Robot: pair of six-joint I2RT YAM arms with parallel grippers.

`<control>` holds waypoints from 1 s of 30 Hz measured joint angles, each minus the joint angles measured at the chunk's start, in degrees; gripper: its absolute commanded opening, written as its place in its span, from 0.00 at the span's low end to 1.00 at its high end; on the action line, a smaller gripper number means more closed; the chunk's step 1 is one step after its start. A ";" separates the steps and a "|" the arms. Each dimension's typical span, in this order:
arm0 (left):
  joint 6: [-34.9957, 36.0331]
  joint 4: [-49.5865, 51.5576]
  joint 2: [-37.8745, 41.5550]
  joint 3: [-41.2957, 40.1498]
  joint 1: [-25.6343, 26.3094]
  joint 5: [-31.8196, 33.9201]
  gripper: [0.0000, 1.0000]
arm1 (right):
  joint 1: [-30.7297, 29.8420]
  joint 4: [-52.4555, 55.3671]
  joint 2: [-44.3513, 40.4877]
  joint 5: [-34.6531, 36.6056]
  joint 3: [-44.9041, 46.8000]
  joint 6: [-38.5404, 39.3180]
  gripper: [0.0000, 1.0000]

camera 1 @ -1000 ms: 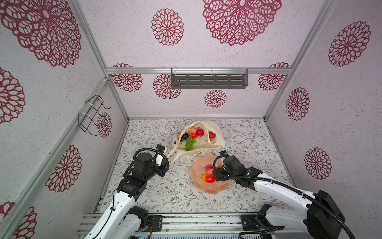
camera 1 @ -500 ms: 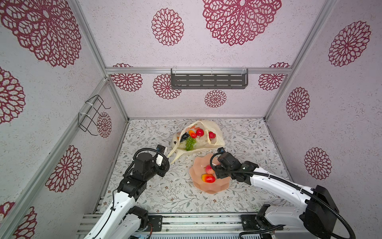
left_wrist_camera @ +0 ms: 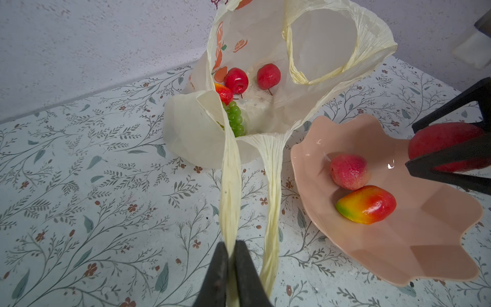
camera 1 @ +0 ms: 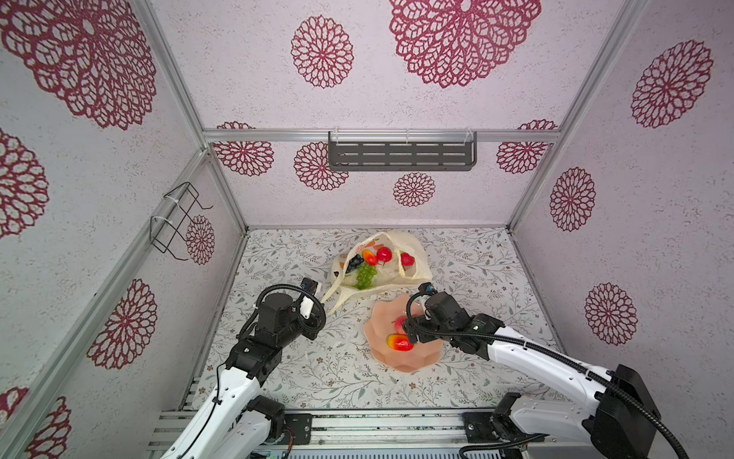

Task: Take fruits out of the plastic bag
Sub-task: Place the fake fruit on the plate.

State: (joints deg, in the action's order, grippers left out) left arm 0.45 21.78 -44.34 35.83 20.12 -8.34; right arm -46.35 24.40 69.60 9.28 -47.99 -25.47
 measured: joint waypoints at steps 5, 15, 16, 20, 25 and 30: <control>-0.02 0.00 0.22 0.00 0.02 -0.02 0.11 | 0.57 0.96 0.68 -0.04 -1.53 0.26 0.99; -0.02 0.02 0.22 0.00 0.24 0.02 0.11 | 8.02 -4.63 -3.28 -14.14 2.36 -1.88 0.99; -0.02 0.04 0.22 0.00 0.26 0.02 0.11 | 9.49 -8.28 -3.78 -17.97 4.24 -3.28 0.96; -0.02 0.04 0.22 0.00 0.26 0.02 0.11 | 13.73 -21.09 -5.11 -31.06 13.27 -10.25 0.84; -0.02 0.04 0.39 0.00 0.46 0.09 0.11 | 13.60 -23.37 -4.04 -38.23 13.20 -12.07 0.75; -0.02 0.04 0.50 0.00 0.63 0.09 0.11 | 13.57 -23.80 -4.04 -41.18 12.09 -12.13 0.93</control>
State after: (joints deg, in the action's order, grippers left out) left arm 0.43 21.82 -43.83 35.83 20.75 -8.25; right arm -32.77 0.60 65.56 -31.90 -35.90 -37.60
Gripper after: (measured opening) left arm 0.110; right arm 0.891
